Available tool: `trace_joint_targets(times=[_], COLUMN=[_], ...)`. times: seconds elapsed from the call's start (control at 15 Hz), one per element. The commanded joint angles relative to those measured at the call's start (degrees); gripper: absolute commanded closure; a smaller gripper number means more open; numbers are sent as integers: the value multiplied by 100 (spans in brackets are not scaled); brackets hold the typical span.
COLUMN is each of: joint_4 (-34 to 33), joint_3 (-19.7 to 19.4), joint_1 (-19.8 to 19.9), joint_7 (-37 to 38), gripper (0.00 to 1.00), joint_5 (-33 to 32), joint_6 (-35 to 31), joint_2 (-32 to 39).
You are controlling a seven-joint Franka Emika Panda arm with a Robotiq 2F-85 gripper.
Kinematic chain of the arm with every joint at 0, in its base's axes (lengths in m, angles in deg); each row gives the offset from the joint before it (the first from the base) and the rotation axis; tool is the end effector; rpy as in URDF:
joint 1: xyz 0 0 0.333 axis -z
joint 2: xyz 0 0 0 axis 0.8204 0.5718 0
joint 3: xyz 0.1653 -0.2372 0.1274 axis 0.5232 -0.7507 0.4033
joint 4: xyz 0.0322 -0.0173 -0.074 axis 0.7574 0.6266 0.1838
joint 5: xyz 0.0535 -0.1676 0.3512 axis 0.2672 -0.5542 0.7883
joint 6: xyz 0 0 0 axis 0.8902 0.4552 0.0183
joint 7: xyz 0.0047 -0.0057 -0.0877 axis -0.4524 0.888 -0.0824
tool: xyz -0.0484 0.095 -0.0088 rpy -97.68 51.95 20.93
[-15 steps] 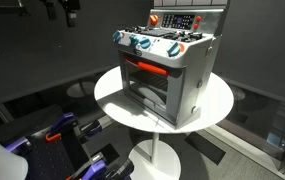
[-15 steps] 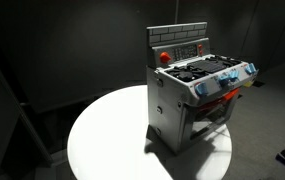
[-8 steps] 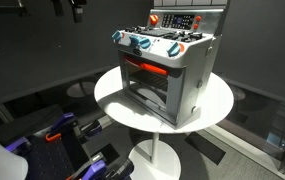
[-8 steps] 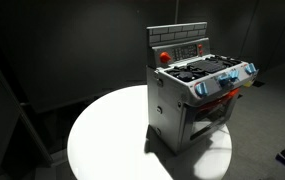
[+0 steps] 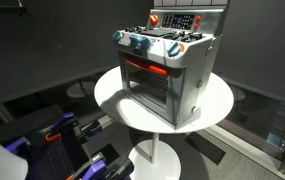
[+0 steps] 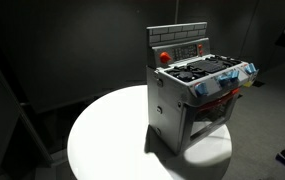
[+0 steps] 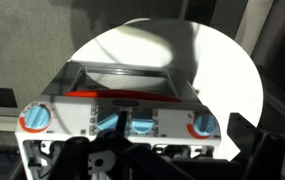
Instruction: Press the top switch on the stove
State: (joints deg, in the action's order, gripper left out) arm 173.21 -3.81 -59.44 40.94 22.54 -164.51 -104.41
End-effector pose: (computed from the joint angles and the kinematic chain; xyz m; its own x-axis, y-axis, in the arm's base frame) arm 0.3595 0.0886 0.5161 0.9797 0.0670 0.1892 0.0769 -0.9960 -0.0453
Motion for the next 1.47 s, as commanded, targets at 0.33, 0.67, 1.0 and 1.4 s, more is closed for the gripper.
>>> trace_joint_targets(times=[0.33,0.67,1.0,1.4], joint_4=[-961,-1702,-2414,-2920], joint_3=[133,131,23,-214], joint_1=[776,1124,1114,934], joint_7=[1134,1905,2476,2743], gripper=[0,0,0,0], joint_5=[-1246,-2041,-2528,-2625], joint_6=[-1182,-1310,-1054,-675], joint_2=[1252,2115,2859,3429])
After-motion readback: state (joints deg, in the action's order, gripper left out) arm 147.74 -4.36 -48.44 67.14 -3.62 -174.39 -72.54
